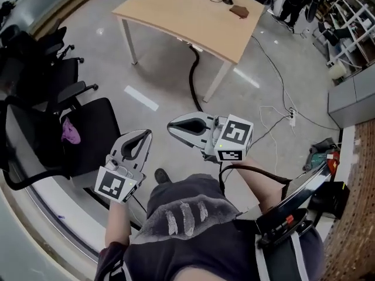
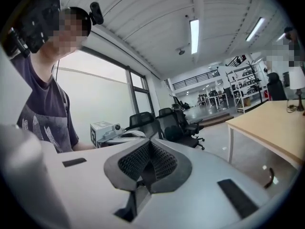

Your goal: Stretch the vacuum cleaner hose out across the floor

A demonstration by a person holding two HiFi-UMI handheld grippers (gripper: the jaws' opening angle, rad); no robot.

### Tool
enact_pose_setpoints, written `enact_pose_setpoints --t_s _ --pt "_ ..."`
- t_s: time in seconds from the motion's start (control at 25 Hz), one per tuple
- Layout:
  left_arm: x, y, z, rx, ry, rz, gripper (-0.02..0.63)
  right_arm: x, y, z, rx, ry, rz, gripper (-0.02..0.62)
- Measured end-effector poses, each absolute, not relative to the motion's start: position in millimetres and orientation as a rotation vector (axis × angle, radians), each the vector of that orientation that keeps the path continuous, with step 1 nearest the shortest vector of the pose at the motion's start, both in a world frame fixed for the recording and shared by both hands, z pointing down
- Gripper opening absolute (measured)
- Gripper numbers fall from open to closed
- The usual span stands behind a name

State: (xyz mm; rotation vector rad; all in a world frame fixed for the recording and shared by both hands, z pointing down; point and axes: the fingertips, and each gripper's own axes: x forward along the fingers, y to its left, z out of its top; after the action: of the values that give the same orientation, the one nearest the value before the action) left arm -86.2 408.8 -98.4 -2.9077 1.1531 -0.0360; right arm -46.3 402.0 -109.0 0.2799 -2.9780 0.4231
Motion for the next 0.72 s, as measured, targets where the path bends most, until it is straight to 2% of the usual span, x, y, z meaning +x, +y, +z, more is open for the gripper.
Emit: enact_pose_setpoints --t_s 0.24,0.52,0.72 --pt "-133 375 -93 -2.921 1.129 -0.014 0.008 -87 373 -100 0.325 -2.929 0.428 0.006" --pt "-143 326 -84 -2.92 1.124 -0.046 0.008 -95 313 -80 0.371 -2.898 0.394 0.006" --pt "-133 278 -70 -2.936 1.128 -0.196 0.008 -87 254 -54 0.391 -2.917 0.468 0.006"
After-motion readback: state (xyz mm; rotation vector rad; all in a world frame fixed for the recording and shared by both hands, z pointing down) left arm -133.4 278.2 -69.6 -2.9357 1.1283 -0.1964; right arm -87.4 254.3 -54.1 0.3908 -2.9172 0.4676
